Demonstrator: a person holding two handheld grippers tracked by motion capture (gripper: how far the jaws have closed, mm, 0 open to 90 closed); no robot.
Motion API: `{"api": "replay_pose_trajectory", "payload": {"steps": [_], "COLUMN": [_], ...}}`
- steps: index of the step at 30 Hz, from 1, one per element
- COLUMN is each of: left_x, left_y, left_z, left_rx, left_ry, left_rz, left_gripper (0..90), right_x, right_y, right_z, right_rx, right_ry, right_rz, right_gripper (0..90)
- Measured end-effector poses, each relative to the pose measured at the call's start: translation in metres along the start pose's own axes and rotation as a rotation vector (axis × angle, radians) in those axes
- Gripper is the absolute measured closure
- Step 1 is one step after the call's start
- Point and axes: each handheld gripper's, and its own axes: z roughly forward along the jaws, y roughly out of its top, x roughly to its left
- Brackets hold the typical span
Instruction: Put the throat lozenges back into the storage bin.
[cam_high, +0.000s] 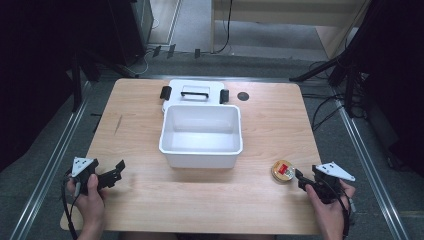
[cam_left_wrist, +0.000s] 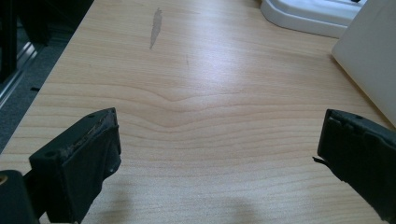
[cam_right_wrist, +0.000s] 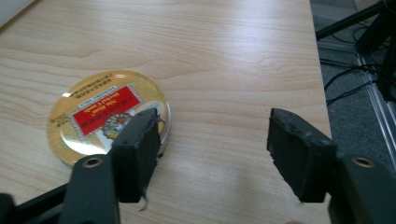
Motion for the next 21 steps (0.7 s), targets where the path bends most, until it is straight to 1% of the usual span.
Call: {"api": "replay_pose_trajectory", "payload": {"steps": [3,5,6,7,8,9,10,11,12,13,14,15,17,18,19,21], "left_x": [0.0,0.0,0.0,0.0,0.0,0.0,0.0,0.0,0.0,0.0,0.0,0.0,0.0,0.0,-0.001,-0.001], "left_y": [0.0,0.0,0.0,0.0,0.0,0.0,0.0,0.0,0.0,0.0,0.0,0.0,0.0,0.0,0.0,0.0], "left_z": [0.0,0.0,0.0,0.0,0.0,0.0,0.0,0.0,0.0,0.0,0.0,0.0,0.0,0.0,0.0,0.0], "left_rx": [0.001,0.001,0.001,0.002,0.002,0.002,0.003,0.003,0.003,0.002,0.002,0.002,0.003,0.003,0.004,0.003], "left_ry": [0.001,0.001,0.001,0.001,0.001,0.001,0.001,0.001,0.001,0.002,0.002,0.003,0.003,0.003,0.005,0.007], "left_rz": [0.0,0.001,0.001,0.001,0.001,0.001,0.001,0.001,0.001,0.002,0.004,0.005,0.007,0.007,0.009,0.012], "left_gripper": [0.0,0.0,0.0,0.0,0.0,0.0,0.0,0.0,0.0,0.0,0.0,0.0,0.0,0.0,0.0,0.0], "right_x": [0.001,0.001,0.001,0.003,0.003,0.004,0.007,0.008,0.008,0.012,0.013,0.016,0.022,0.022,0.03,0.035], "right_y": [0.009,0.017,0.017,0.028,0.028,0.032,0.041,0.045,0.045,0.053,0.056,0.06,0.066,0.066,0.073,0.077], "right_z": [-0.003,-0.007,-0.007,-0.013,-0.013,-0.015,-0.019,-0.021,-0.021,-0.021,-0.02,-0.019,-0.018,-0.018,-0.015,-0.013], "right_rx": [0.015,0.037,0.037,0.098,0.098,0.111,0.128,0.144,0.144,0.191,0.214,0.252,0.309,0.309,0.376,0.43], "right_ry": [0.012,0.013,0.013,0.013,0.013,0.002,-0.009,-0.009,-0.009,-0.009,-0.004,0.004,0.009,0.009,0.017,0.038], "right_rz": [-0.029,-0.036,-0.036,-0.069,-0.069,-0.084,-0.104,-0.113,-0.113,-0.137,-0.142,-0.148,-0.158,-0.158,-0.183,-0.189], "right_gripper": [37.5,38.3,38.3,42.4,42.4,43.4,43.5,43.2,43.2,41.5,41.0,40.1,39.2,39.2,37.0,35.2]}}
